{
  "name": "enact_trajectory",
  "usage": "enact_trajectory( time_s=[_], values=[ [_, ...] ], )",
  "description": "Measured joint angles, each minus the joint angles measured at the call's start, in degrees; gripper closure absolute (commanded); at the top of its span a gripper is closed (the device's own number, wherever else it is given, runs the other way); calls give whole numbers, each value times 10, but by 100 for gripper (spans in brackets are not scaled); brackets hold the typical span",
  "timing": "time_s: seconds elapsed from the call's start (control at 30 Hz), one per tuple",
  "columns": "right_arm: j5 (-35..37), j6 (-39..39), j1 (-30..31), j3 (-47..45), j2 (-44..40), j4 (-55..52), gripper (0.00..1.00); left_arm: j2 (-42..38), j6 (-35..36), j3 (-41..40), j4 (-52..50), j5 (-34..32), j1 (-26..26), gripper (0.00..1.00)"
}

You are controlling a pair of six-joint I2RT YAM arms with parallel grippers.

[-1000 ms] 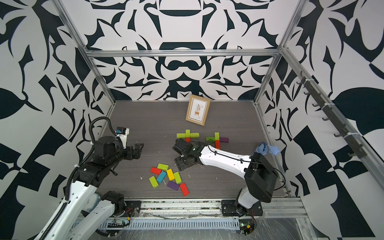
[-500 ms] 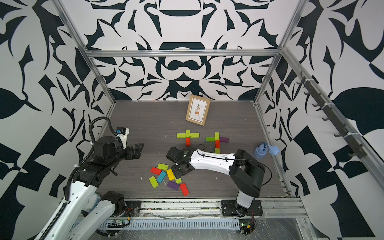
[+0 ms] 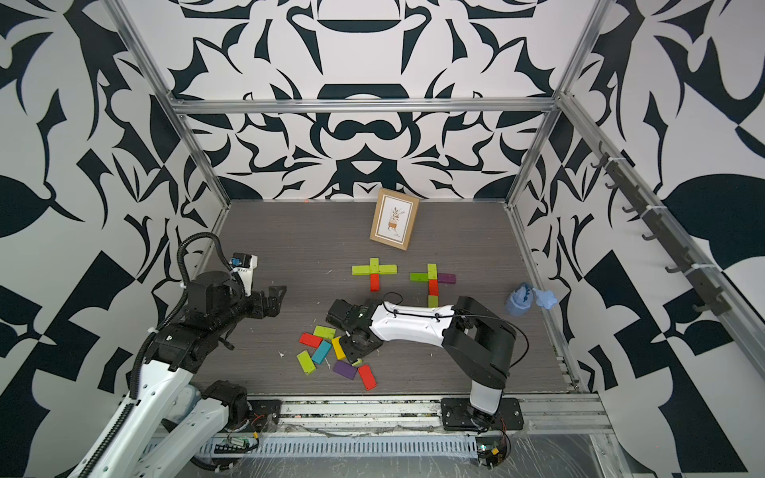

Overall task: Assemble the letter t with building blocks
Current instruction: Pick up the building block from the center of the board.

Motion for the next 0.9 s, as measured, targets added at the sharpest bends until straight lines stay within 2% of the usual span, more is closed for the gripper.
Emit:
enact_trajectory(
  time_s=[0.13, 0.27, 0.9],
  values=[
    [-2, 5, 5, 9, 13, 0, 46, 1, 0, 0, 0, 0, 0, 0],
    [2, 16, 6, 10, 19, -5, 51, 0, 0, 0, 0, 0, 0, 0],
    [57, 57, -2, 40, 47, -35, 64, 0, 0, 0, 0, 0, 0, 0]
  ],
)
